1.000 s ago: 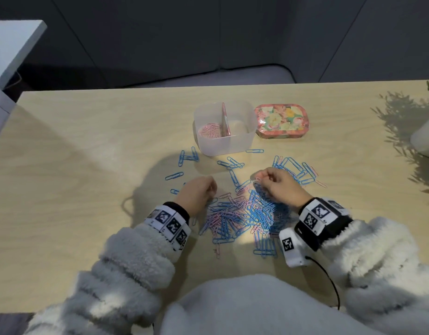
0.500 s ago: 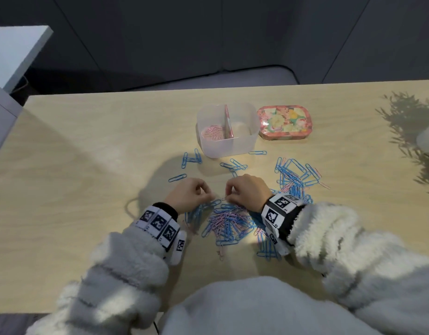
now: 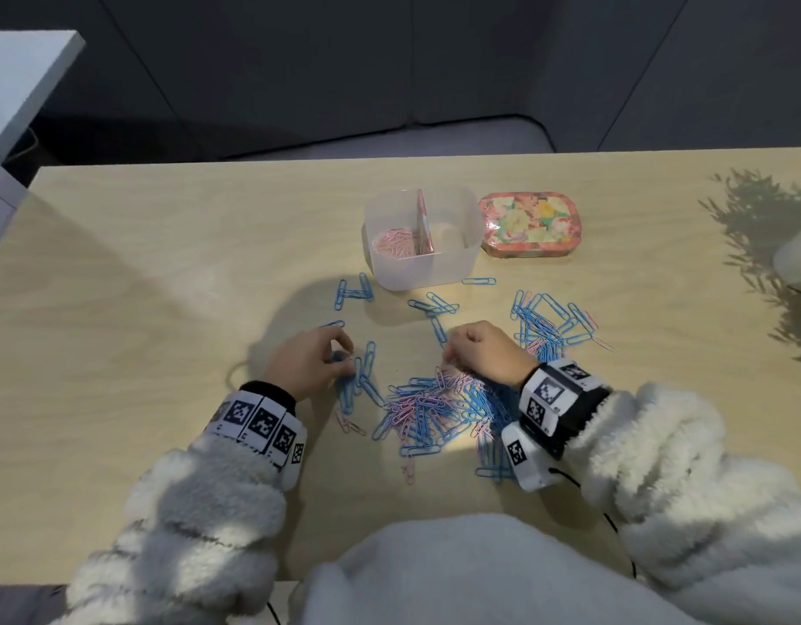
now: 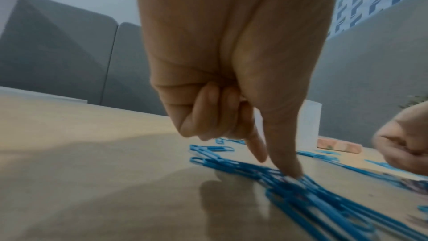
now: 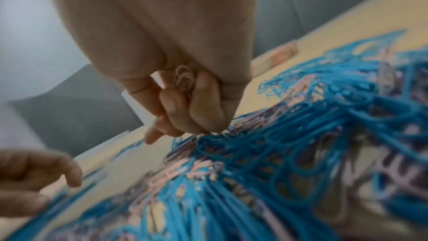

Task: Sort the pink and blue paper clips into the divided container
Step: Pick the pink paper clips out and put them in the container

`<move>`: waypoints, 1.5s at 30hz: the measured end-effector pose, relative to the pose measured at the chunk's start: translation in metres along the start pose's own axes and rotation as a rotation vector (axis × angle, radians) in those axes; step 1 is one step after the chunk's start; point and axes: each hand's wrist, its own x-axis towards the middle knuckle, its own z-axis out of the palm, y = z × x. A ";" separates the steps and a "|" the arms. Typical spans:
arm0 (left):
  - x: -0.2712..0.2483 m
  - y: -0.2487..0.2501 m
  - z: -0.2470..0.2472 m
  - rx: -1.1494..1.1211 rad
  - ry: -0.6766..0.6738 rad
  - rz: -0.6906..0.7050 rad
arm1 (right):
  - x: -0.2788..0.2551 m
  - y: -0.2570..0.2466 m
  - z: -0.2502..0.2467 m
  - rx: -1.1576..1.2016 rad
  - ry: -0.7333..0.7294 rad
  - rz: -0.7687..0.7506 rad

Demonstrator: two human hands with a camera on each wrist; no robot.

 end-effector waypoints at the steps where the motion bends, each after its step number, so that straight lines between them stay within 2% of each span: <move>1: 0.000 -0.002 -0.001 0.004 -0.019 -0.011 | -0.002 0.001 0.004 -0.153 0.000 0.003; 2: 0.000 -0.003 -0.001 0.008 -0.029 -0.020 | -0.005 0.001 0.008 -0.293 0.019 0.021; 4: -0.001 -0.005 -0.003 0.006 -0.003 -0.033 | -0.010 -0.001 0.016 -0.430 0.078 0.037; 9: -0.005 -0.006 -0.006 0.021 0.126 -0.083 | -0.007 -0.008 0.025 -0.443 0.097 0.031; 12: -0.008 0.001 -0.003 0.046 0.114 -0.058 | 0.000 -0.007 0.024 -0.393 0.026 0.033; 17: -0.013 0.014 0.009 0.092 0.057 -0.048 | 0.010 -0.044 -0.007 -0.023 0.020 -0.045; 23: -0.010 0.018 0.018 -0.032 -0.069 -0.178 | 0.051 -0.107 -0.044 0.296 0.220 -0.094; 25: -0.008 0.021 0.017 -0.084 -0.125 -0.183 | 0.061 -0.125 -0.049 0.429 0.234 -0.068; 28: -0.001 0.028 0.002 -0.096 -0.251 -0.135 | 0.069 -0.139 -0.048 0.628 0.162 0.026; 30: 0.007 0.037 -0.017 -0.074 -0.283 -0.111 | 0.074 -0.140 -0.045 0.693 0.130 0.089; 32: 0.018 0.050 -0.039 -0.053 -0.191 -0.071 | 0.075 -0.137 -0.044 0.718 0.132 0.113; 35: 0.038 0.079 -0.065 -0.146 0.059 -0.017 | 0.071 -0.131 -0.045 0.727 0.116 0.081; 38: 0.065 0.101 -0.071 -0.157 0.222 0.056 | 0.060 -0.122 -0.048 0.753 0.149 -0.006; 41: 0.086 0.111 -0.058 -0.081 0.249 0.119 | 0.049 -0.107 -0.050 0.750 0.245 -0.068; 45: 0.093 0.107 -0.045 -0.037 0.233 0.158 | 0.030 -0.092 -0.048 0.631 0.336 -0.155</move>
